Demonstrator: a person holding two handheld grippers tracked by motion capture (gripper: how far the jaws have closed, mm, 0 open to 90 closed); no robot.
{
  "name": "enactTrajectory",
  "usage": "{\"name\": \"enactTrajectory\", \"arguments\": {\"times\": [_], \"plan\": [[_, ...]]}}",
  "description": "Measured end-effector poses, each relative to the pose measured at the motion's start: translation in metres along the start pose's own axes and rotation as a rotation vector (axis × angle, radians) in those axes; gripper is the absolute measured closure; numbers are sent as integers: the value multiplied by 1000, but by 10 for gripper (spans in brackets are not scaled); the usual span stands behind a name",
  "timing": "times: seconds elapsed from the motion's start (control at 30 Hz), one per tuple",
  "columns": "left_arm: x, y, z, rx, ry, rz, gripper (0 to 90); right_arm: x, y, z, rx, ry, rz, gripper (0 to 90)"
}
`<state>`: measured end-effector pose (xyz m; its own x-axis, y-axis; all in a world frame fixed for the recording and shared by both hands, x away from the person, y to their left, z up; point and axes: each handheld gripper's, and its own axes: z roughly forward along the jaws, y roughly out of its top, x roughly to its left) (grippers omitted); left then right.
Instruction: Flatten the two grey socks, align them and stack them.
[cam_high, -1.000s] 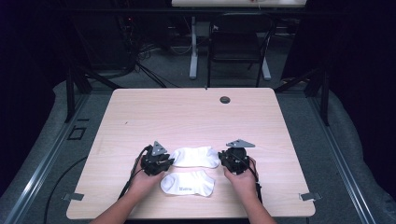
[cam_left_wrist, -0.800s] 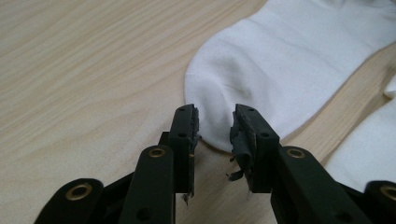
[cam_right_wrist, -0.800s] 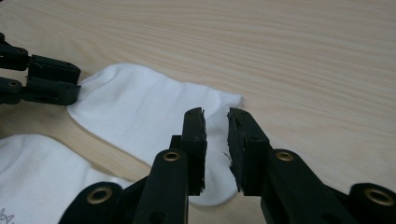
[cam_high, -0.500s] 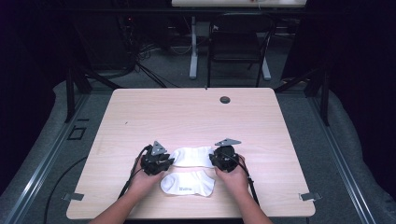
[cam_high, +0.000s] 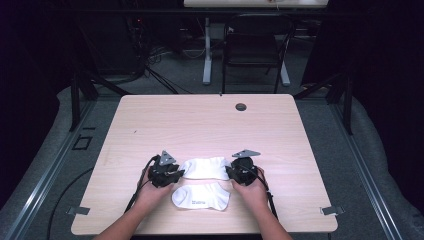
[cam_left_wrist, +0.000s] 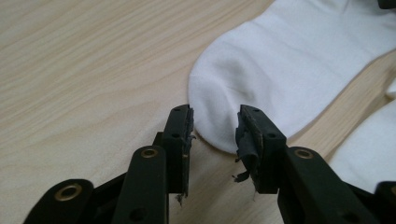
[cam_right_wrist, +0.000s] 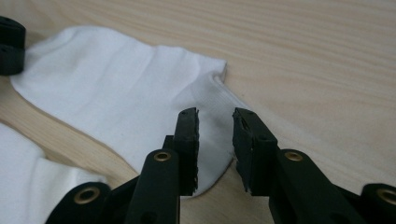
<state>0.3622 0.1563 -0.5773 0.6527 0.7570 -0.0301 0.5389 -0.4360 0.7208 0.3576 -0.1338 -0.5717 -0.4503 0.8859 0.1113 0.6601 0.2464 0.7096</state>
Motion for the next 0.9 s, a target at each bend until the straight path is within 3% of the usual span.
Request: {"name": "enactTrajectory", "arguments": {"times": [0.2,0.4,0.5,0.67,0.9], "plan": [[0,7,2,-14,1,-14,613,-6,4,-6,-41,-15,17,653],[-4,7,10,11,4,7,625,-7,1,0,-21,-11,20,629],[-6,6,11,0,-7,15,660,-5,0,3,-6,-13,3,636],[-6,5,11,-7,-39,10,759,-2,-5,7,-6,-19,-20,697],[-4,5,12,-13,-51,-16,857,2,-5,7,4,3,-25,829]]}}
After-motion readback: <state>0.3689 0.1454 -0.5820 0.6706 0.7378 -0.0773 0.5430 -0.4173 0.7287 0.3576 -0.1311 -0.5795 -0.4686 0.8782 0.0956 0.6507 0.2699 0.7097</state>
